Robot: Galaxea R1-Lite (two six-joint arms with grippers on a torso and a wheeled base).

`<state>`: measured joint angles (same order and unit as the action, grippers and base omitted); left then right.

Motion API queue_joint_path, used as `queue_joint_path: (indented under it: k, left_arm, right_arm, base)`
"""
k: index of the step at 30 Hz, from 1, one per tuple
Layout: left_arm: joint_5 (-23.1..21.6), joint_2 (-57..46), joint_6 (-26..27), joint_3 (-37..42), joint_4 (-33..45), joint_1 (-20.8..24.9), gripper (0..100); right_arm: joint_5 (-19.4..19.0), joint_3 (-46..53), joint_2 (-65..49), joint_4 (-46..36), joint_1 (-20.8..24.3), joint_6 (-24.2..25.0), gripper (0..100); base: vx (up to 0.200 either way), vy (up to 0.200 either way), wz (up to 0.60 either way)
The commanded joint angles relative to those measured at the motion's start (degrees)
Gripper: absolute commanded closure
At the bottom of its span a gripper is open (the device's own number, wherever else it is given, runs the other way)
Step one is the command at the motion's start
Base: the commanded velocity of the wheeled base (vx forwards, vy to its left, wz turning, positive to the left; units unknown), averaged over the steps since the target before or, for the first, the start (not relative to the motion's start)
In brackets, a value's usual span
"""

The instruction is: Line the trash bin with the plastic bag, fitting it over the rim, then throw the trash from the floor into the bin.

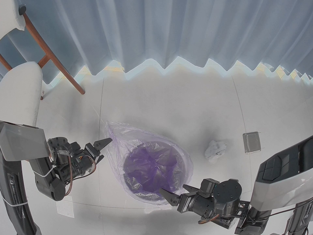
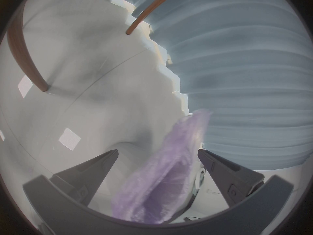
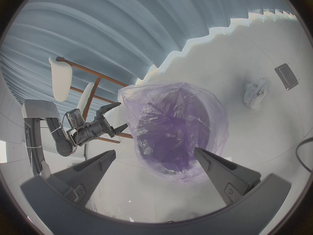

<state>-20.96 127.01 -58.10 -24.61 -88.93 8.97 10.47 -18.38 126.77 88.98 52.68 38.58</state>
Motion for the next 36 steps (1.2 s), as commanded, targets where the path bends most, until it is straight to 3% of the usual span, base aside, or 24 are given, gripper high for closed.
queue_joint_path:
  k: [1,7,11,20,27,31,36]
  left_arm:
    - [3.1,4.0,1.9,-2.7,-0.1,1.4,0]
    - [8.7,11.6,0.4,-10.6,-0.1,1.6,0]
    - [9.7,15.6,0.1,-13.8,-0.2,3.2,0]
    - [13.8,16.5,2.2,-15.4,2.3,4.4,0]
    - [17.2,16.8,7.6,-14.2,4.7,5.2,0]
    - [18.6,16.1,7.9,-13.0,4.3,4.8,0]
    - [17.4,7.5,7.1,-4.1,-0.3,4.4,0]
  right_arm:
    - [0.1,0.1,0.5,1.0,0.0,-0.1,0]
    - [0.1,0.4,0.7,1.0,0.1,-1.1,0]
    - [0.3,0.3,1.4,1.0,0.1,-1.1,0]
    - [0.7,0.1,2.8,1.0,0.1,-1.1,0]
    - [0.7,-0.1,4.1,1.0,0.1,-1.1,0]
    - [0.7,0.0,3.9,1.0,0.1,-1.1,0]
    - [0.7,-0.1,3.9,1.0,-0.1,-1.1,0]
  base:
    - [0.0,0.0,0.0]
    - [0.0,0.0,0.0]
    - [0.0,0.0,0.0]
    - [0.0,0.0,0.0]
    - [0.0,0.0,0.0]
    - [0.0,0.0,0.0]
    - [0.0,0.0,0.0]
